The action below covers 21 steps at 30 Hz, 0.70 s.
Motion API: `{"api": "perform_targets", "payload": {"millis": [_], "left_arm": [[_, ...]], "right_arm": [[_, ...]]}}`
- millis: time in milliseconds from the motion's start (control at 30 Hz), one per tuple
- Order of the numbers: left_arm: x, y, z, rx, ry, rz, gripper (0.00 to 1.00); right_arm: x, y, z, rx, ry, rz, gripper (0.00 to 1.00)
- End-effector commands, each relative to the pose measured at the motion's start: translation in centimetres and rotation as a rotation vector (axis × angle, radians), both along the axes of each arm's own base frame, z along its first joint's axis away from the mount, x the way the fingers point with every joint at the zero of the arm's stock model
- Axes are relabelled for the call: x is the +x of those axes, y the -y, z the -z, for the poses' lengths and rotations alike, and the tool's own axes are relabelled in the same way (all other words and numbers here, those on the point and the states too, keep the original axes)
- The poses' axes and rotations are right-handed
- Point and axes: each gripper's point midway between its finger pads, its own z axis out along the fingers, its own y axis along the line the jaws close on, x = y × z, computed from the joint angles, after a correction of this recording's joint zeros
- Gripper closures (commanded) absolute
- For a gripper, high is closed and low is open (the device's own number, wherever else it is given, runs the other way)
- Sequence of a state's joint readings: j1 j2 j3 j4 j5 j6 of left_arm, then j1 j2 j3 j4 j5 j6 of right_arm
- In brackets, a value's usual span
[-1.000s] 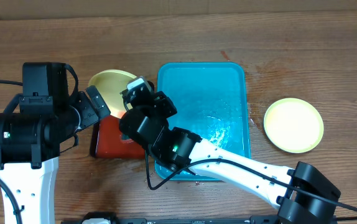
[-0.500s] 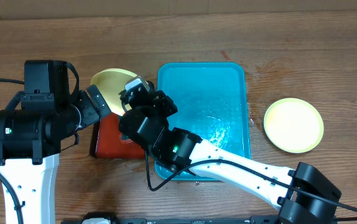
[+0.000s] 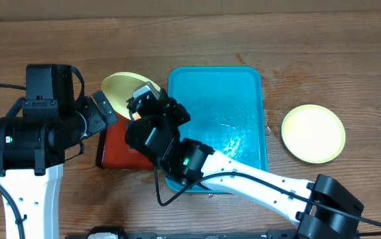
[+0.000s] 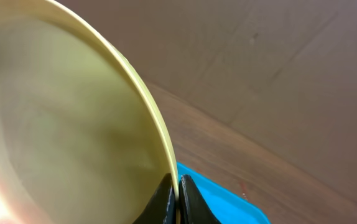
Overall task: Clean dirty plates on tray and stack at the side
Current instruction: 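Hold the yellow plate tilted over the red tray to drain it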
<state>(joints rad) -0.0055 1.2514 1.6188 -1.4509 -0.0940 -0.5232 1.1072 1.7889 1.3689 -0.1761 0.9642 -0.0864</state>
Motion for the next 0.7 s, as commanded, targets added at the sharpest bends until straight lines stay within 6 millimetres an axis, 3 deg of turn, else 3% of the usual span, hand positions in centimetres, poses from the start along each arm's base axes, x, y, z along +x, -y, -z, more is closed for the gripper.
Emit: {"api": "perform_targets", "payload": {"millis": [0, 667], "left_arm": [[0.2, -0.4, -0.6, 0.014, 0.015, -0.008, 0.0], [0.2, -0.4, -0.6, 0.014, 0.015, -0.008, 0.0]], "right_arm": [[-0.4, 0.9, -3.2, 0.047, 0.067, 0.055, 0.96], [-2.0, 2.0, -5.7, 0.057, 0.184, 0.185, 0.96]]}}
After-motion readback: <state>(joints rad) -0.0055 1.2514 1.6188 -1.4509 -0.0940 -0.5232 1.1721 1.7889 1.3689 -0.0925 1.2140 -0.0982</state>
